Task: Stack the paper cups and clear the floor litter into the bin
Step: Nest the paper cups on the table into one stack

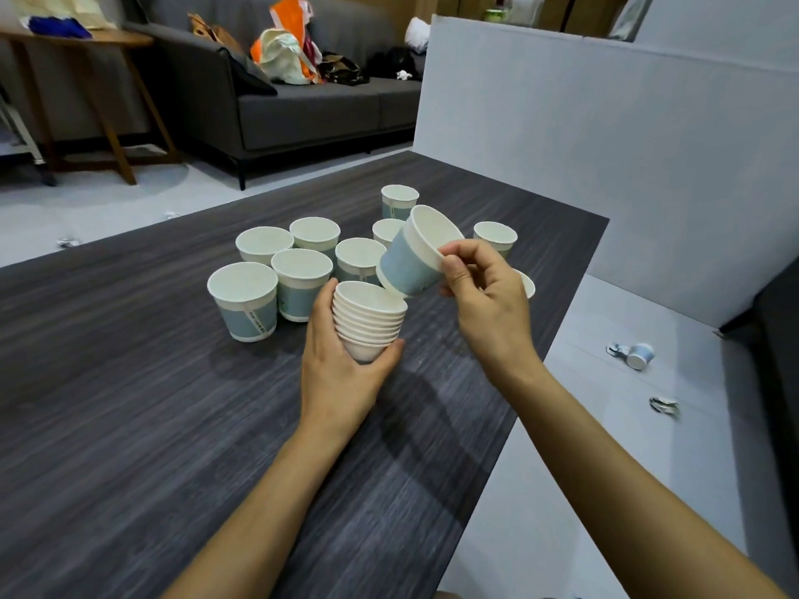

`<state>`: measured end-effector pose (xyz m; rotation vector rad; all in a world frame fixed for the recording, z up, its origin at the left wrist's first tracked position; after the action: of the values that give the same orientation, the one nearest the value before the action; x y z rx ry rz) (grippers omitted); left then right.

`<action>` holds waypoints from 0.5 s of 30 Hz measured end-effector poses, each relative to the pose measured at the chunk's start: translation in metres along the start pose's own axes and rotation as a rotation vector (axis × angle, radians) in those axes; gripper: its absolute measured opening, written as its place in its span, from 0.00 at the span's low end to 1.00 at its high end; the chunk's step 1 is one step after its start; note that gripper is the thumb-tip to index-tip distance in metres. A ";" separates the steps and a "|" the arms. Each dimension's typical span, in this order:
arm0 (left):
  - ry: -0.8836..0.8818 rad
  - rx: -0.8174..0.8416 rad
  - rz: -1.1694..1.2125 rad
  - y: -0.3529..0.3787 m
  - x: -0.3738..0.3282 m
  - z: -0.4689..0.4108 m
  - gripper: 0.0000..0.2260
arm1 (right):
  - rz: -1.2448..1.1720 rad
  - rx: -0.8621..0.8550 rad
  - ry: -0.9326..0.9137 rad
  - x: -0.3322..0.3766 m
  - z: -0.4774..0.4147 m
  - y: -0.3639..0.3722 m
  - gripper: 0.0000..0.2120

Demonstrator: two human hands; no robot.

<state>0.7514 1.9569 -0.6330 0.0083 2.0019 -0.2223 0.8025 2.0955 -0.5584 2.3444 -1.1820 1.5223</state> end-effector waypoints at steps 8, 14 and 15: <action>0.008 -0.001 -0.057 -0.007 -0.001 0.001 0.38 | -0.001 0.138 -0.121 0.008 0.009 0.020 0.08; 0.010 -0.018 -0.079 -0.014 -0.001 0.001 0.37 | -0.023 0.203 -0.101 0.008 0.008 0.029 0.07; 0.011 -0.017 -0.087 -0.015 -0.002 0.001 0.37 | -0.043 0.216 -0.079 0.008 0.007 0.029 0.07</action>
<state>0.7519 1.9422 -0.6297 -0.0890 2.0167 -0.2618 0.7903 2.0672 -0.5640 2.5702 -1.0212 1.6316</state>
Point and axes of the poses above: each hand's wrist, its own z-axis away from the middle knuckle, its own y-axis out of the palm, x = y × z, the point moved 5 cm from there along -z, towards the middle knuckle, and after that the axes turned 8 degrees about z, right-handed, at the moved point
